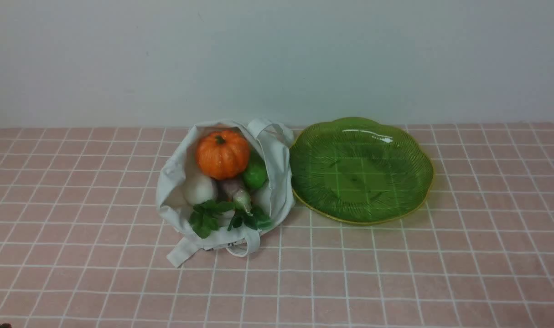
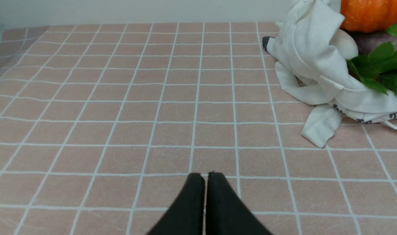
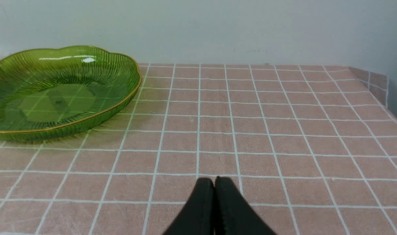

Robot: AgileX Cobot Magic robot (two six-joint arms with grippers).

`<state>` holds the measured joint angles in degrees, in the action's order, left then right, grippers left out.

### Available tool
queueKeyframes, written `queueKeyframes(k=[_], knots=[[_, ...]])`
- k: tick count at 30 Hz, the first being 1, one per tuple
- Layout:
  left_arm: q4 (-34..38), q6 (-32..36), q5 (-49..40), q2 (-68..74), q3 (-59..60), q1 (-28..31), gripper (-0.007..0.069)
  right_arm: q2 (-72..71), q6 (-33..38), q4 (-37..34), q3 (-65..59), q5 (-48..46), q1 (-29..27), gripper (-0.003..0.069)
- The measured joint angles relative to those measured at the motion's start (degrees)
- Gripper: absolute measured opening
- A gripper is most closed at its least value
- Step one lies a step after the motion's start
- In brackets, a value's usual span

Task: Take vegetables from bag on pink coffee tablecloth place on plate.
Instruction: 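Reach into the cloth bag and grasp the pumpkin with the left gripper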

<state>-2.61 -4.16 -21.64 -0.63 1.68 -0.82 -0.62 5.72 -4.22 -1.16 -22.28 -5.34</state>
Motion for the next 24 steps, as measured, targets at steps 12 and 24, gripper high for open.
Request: queueKeyframes(k=[12, 24], knots=[[0.00, 0.00, 0.00, 0.00, 0.00, 0.00, -0.0005, 0.00, 0.00, 0.00, 0.00, 0.00, 0.00, -0.0015], [-0.54, 0.00, 0.00, 0.00, 0.00, 0.00, -0.0005, 0.00, 0.00, 0.00, 0.00, 0.00, 0.00, -0.0015]])
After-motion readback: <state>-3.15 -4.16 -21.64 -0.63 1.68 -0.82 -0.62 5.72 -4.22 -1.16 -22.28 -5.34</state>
